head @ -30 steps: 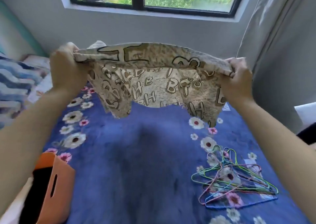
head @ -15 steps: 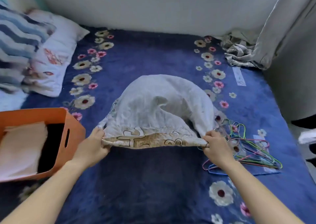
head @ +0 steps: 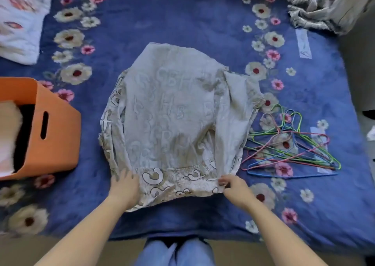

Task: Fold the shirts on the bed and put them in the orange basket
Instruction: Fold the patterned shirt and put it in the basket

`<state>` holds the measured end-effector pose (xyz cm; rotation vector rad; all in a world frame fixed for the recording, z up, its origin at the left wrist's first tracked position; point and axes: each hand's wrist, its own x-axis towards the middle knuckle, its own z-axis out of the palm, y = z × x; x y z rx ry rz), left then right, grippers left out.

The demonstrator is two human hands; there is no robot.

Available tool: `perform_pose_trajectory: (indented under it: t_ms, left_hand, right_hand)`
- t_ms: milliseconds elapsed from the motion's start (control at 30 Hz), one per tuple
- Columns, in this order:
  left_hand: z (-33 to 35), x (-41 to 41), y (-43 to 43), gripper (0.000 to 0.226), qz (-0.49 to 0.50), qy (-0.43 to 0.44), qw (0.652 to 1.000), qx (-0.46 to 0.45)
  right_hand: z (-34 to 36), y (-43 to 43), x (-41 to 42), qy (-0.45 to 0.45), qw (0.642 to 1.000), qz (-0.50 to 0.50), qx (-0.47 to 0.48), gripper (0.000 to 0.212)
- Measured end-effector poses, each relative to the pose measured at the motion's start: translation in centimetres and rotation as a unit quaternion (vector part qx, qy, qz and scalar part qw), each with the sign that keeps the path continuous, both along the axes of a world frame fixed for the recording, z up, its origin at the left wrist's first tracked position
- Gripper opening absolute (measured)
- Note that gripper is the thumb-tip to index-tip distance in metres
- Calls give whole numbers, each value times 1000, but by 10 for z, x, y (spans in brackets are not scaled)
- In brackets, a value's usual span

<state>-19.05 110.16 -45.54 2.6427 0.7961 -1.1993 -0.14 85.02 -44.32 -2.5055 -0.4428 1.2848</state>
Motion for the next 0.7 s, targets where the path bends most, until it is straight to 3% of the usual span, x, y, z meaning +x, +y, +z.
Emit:
perform_pose_trajectory:
  t_ms: [100,233,367,500,567,700]
  left_hand:
    - [-18,52,-47,32,42,-105,987,-112]
    - [-33,116,-111,23,117,-230,935,-244]
    - [-57,159,-153,34,65,-287,903,-311]
    - [-98,188,-172,35,-9,-324,913,-248]
    - [-116,201,-169,33,-28,-303,927,-217]
    - [-129,215,-168,60,-1,-231,955,-184]
  right_hand:
    - [-18,1,25,0,995,-95,30,34]
    - [-40,0,84,-43,971,-220,84,27]
    - [-73,3,148,-118,957,-255,72,26]
    - [-108,13,205,-195,958,-210,3,26]
    - [-125,22,228,-199,959,-200,-22,19]
    - [-151,41,255,-162,934,-319,0,50]
